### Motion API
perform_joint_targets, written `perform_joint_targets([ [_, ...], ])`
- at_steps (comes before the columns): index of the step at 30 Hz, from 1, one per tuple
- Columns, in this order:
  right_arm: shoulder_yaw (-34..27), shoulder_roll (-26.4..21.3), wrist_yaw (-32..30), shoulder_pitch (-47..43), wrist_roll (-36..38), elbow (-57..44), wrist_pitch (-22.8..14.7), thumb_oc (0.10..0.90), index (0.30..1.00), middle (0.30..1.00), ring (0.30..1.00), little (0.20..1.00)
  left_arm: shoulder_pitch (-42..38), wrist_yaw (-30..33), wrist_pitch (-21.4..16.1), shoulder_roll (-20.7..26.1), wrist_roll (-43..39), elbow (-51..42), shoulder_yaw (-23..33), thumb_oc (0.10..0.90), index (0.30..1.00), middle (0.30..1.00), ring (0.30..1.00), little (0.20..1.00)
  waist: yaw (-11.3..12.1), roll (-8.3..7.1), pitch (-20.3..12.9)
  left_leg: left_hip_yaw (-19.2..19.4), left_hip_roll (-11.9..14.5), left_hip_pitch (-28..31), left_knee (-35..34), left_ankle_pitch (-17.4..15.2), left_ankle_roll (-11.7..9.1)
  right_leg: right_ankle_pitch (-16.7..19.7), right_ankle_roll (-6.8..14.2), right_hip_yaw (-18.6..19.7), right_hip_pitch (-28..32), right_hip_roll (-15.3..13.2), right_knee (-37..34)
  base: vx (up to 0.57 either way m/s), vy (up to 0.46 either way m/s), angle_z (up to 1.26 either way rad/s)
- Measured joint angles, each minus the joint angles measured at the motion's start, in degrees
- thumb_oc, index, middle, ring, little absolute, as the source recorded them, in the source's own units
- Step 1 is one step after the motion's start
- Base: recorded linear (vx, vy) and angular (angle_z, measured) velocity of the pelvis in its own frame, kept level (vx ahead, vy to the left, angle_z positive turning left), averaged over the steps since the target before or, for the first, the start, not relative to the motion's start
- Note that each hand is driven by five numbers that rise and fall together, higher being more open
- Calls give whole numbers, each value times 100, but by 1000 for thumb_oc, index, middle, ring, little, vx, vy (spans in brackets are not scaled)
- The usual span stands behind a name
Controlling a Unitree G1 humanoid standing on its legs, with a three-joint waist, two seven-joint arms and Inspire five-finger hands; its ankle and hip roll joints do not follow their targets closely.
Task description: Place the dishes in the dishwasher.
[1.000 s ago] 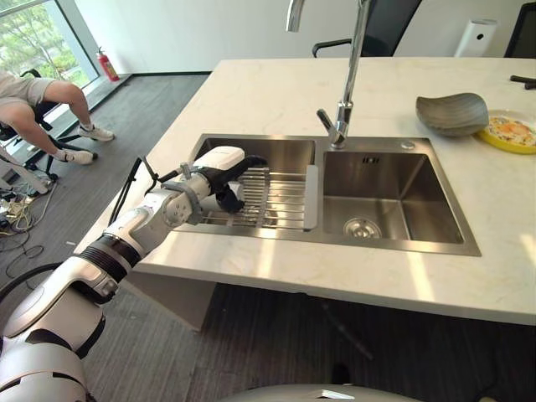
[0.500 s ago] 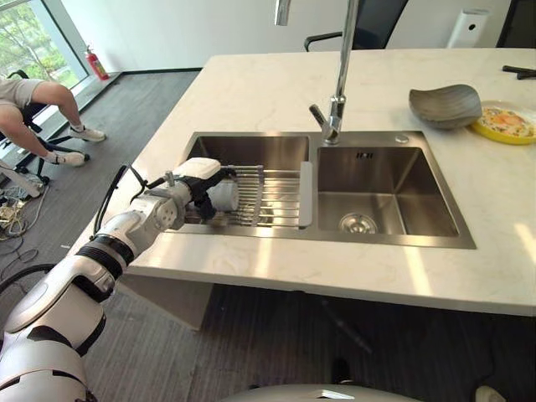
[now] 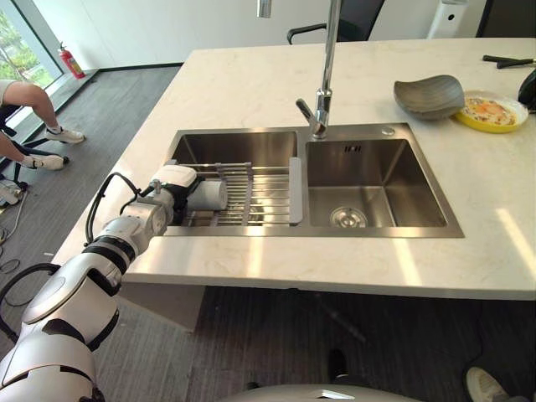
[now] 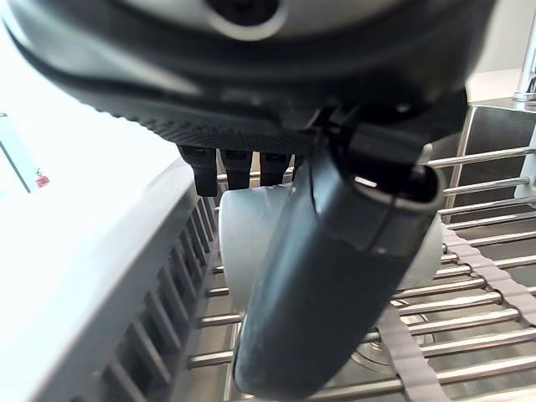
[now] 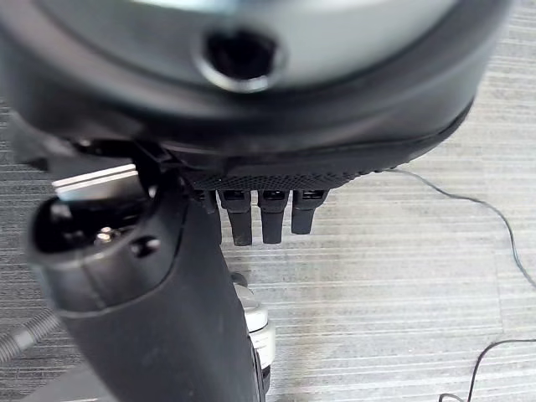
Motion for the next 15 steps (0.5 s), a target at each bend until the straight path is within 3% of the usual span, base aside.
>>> perform_joint_targets([
  [12,0,4,-96,-87,41,-2,6,800,900,900,900,900,-391,40,66,-488,-3,767,-146,800,900,900,900,900,-128,34,39,163,-37,-7,-4,-16,22,33,26,151,-100,-7,6,-13,26,-7],
  [13,0,-4,-98,-86,61,6,7,800,900,900,900,900,-425,45,87,-548,-6,914,-148,590,585,585,585,585,-172,54,50,186,-50,-7,-11,-22,30,36,31,179,-113,-15,5,-3,19,-9],
  [15,2,-4,-97,-93,160,10,21,800,900,900,900,900,-484,41,114,-574,-6,1009,-147,511,467,467,467,467,-166,70,57,231,-53,-8,-19,-27,39,47,41,227,-139,-19,7,-6,12,-11],
])
